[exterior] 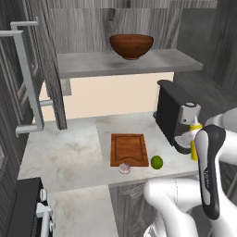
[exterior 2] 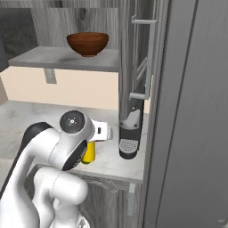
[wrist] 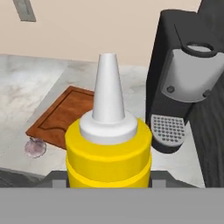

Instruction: Open the cabinet. Place the bowl and condiment on the counter. Then place the lime and garlic on the cutting board.

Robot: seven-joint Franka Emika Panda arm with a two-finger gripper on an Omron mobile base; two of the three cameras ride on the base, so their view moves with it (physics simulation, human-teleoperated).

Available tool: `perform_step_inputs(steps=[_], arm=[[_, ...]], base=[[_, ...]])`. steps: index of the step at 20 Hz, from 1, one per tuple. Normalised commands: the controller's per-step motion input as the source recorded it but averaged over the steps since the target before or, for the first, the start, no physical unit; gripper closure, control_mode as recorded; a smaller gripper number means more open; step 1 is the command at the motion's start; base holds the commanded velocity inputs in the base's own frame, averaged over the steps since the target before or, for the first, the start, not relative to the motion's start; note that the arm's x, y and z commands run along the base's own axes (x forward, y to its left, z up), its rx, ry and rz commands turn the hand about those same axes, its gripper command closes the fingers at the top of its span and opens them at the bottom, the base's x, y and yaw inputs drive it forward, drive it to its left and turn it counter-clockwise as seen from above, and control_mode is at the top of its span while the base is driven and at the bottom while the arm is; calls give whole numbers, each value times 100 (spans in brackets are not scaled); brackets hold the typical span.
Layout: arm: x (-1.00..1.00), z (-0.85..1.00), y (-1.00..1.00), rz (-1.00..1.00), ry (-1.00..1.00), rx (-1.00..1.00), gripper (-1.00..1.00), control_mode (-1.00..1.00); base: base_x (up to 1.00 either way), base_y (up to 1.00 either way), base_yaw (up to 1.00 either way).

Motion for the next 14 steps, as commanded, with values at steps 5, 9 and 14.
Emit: perform_step_inputs(steps=[5,9,14], arm=[[0,-76,19,0,-20,0,100,-100],[0,-64,20,0,-23,0,100,-100],[0,-54,14,0,-24,0,100,-100]], base=[[0,0,0],[0,0,0],[0,0,0]])
